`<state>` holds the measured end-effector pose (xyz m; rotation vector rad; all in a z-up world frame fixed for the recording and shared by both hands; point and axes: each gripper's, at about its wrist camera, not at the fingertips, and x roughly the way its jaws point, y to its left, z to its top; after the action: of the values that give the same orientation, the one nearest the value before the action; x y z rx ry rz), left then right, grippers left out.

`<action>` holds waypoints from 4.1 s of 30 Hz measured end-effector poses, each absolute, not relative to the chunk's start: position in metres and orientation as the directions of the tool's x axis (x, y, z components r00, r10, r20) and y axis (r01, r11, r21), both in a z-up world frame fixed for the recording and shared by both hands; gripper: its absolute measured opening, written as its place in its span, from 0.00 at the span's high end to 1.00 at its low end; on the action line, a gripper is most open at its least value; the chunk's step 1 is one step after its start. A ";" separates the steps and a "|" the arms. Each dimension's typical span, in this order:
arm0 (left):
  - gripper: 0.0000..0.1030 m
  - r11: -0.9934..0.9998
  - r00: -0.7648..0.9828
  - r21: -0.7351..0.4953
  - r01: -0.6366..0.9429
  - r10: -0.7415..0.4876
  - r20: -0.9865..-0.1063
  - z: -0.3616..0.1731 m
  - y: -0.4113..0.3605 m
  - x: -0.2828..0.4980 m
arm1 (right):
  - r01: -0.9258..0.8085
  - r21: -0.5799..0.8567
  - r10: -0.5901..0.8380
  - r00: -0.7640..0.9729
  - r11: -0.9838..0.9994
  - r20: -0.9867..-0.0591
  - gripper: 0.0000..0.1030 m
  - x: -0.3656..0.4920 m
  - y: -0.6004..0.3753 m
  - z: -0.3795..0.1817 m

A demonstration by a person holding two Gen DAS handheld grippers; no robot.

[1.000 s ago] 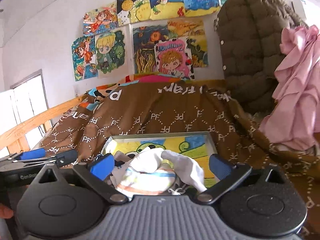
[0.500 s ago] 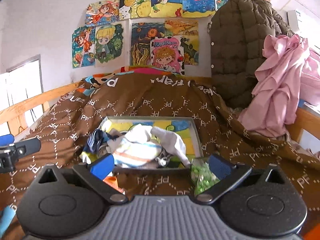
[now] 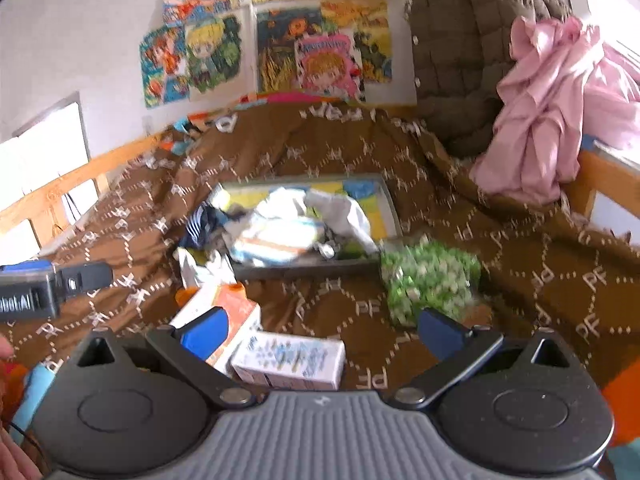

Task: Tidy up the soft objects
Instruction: 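Lift both grippers away from the tray and look over the remaining items, then grasp the orange strap with the left gripper while the right gripper grasps the white wipe packet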

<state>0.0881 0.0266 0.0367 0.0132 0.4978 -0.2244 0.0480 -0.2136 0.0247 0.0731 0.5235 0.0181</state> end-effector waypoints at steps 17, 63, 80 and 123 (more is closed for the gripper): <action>0.01 0.978 0.759 0.010 0.207 -0.154 -0.633 0.006 0.020 0.112 | 0.052 0.095 0.017 0.792 0.994 -0.610 0.00 0.071 -0.220 0.001; 0.01 0.985 0.713 -0.157 0.072 -0.161 -0.683 -0.016 0.066 0.218 | 0.030 0.096 0.015 0.902 0.995 -0.432 0.00 0.123 -0.180 -0.001; 0.01 0.917 0.619 -0.380 0.122 -0.369 -0.693 -0.069 0.075 0.269 | -0.201 0.168 0.262 0.764 0.965 -0.589 0.00 0.234 -0.152 0.001; 0.21 0.859 0.658 0.008 0.512 -0.386 -0.646 -0.076 0.073 0.269 | -0.145 0.461 0.479 0.387 0.875 -0.788 0.00 0.356 -0.090 -0.043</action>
<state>0.2686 0.0726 -0.0765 0.1965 0.6827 -0.5124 0.3562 -0.0904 -0.0430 0.3422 1.1076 0.4073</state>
